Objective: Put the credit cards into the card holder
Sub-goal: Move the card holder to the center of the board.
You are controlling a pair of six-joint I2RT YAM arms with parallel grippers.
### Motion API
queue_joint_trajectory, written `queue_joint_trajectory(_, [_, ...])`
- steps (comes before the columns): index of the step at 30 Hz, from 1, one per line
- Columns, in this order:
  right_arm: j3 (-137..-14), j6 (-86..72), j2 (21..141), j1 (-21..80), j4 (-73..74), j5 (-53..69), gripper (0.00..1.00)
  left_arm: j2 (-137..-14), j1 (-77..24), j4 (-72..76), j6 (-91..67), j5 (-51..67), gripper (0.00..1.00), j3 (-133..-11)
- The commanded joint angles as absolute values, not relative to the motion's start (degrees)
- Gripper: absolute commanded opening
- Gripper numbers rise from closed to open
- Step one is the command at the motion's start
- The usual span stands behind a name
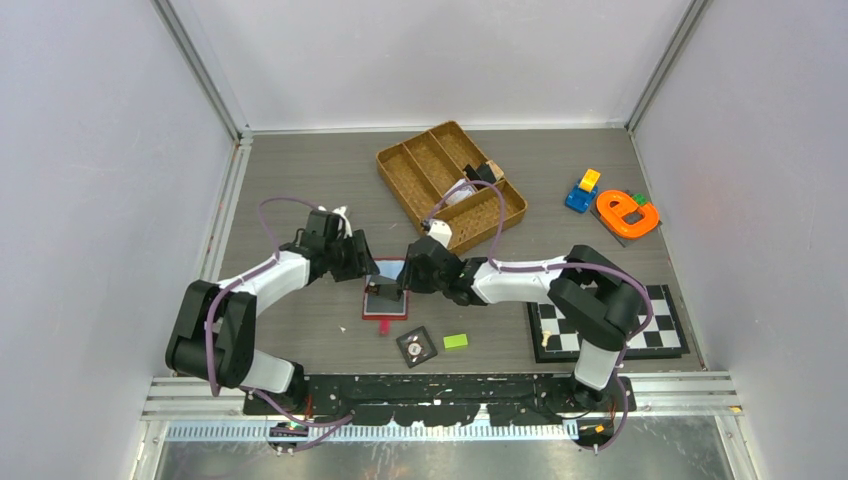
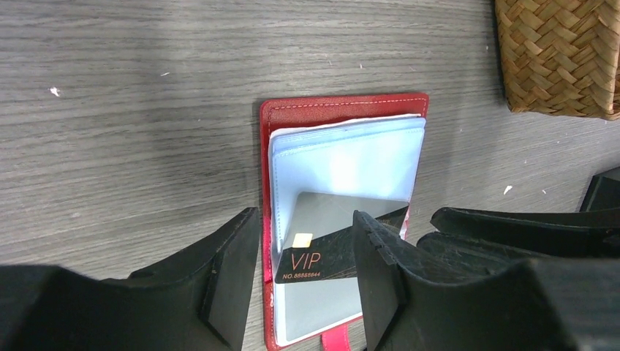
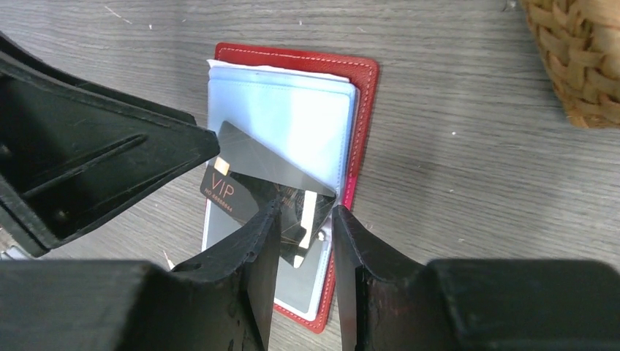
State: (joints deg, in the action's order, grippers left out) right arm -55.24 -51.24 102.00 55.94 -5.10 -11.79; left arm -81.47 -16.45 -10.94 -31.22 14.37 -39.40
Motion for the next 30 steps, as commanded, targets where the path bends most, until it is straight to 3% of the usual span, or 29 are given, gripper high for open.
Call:
queue_joint_trajectory(1, [-54.6, -52.1, 99.8, 56.8, -6.6, -13.5, 0.37, -80.1, -16.6, -11.3, -30.6, 14.6, 0.50, -39.0])
queue_joint_trajectory(10, [-56.3, -52.4, 102.7, 56.8, -5.5, -13.2, 0.32, -81.4, -16.6, -9.6, -31.3, 16.1, 0.41, -38.6])
queue_joint_trajectory(30, [-58.2, -52.0, 105.3, 56.8, -5.7, -12.7, 0.22, -81.4, -16.6, -9.4, -31.3, 16.4, 0.34, -38.3])
